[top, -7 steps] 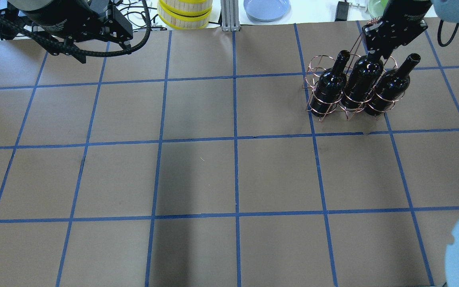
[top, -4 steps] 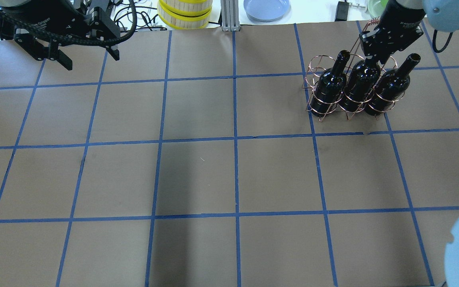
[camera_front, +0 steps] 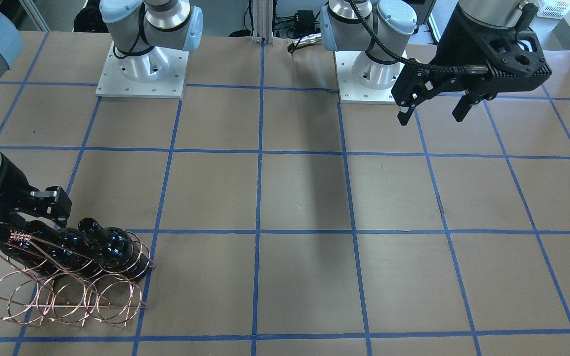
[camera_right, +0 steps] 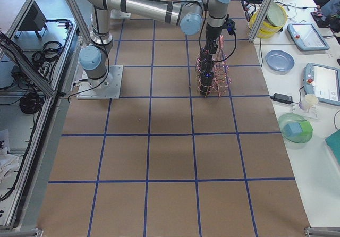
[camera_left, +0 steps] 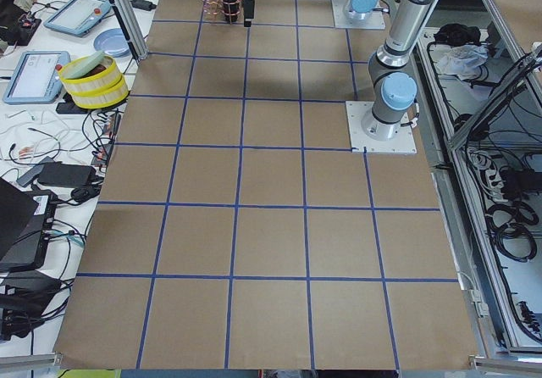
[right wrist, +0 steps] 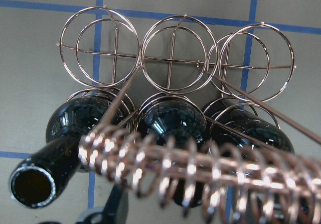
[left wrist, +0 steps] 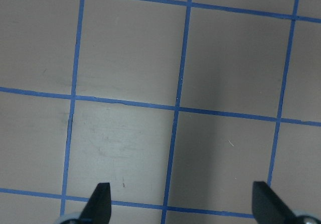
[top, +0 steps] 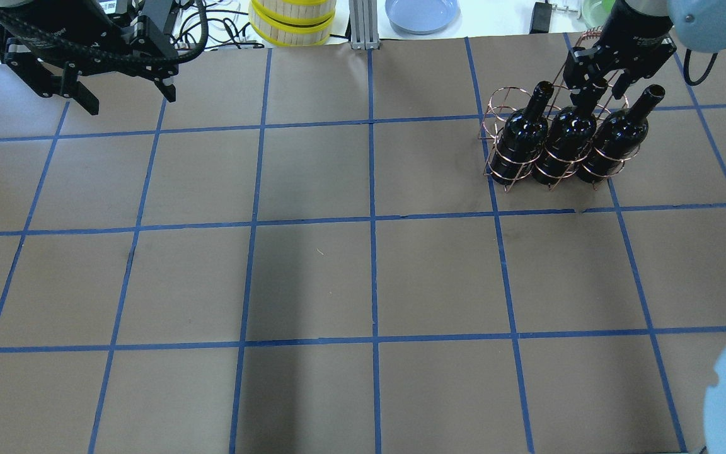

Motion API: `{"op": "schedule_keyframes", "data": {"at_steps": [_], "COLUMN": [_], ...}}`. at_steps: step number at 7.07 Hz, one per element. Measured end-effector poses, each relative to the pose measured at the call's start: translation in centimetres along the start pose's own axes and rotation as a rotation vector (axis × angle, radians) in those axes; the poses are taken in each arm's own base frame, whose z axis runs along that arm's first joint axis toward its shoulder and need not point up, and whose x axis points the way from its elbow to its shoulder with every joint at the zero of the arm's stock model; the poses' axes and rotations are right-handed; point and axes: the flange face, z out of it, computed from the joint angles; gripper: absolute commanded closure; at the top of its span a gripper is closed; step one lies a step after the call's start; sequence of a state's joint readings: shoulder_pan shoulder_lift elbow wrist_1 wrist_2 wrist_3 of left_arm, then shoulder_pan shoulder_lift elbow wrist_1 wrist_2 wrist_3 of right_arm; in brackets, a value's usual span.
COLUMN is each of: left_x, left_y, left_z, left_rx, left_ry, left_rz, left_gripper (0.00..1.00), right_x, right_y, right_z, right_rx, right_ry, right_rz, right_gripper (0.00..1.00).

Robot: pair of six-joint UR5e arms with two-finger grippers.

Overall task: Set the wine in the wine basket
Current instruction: 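Press the bottle into the basket slot with the right gripper while the left retracts, then open the right gripper and raise it off the bottle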

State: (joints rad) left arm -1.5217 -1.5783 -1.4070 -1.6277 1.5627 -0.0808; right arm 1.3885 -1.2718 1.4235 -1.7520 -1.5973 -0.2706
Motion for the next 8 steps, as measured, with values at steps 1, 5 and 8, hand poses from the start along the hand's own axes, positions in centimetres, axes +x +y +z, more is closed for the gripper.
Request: {"op": "schedule_keyframes", "data": {"at_steps": [1, 5, 8], "left_x": [0.0, -0.1, -0.2], "left_y": [0.0, 0.0, 0.1], "left_z": [0.1, 0.2, 0.2], "left_rx": [-0.001, -0.004, -0.009], "left_ry": [-0.001, -0.01, -0.02], "left_rz": [0.001, 0.005, 0.069], "left_gripper": [0.0, 0.0, 0.0], "right_x": [-0.1, -3.6, -9.5], "right_y": [0.2, 6.0, 12.8], "right_z": [-0.5, -8.3, -14.5], "right_rx": [0.005, 0.005, -0.009], "right_ry": [0.003, -0.002, 0.002], "right_rz": [-0.001, -0.02, 0.016], "right_gripper": [0.0, 0.0, 0.01]}}
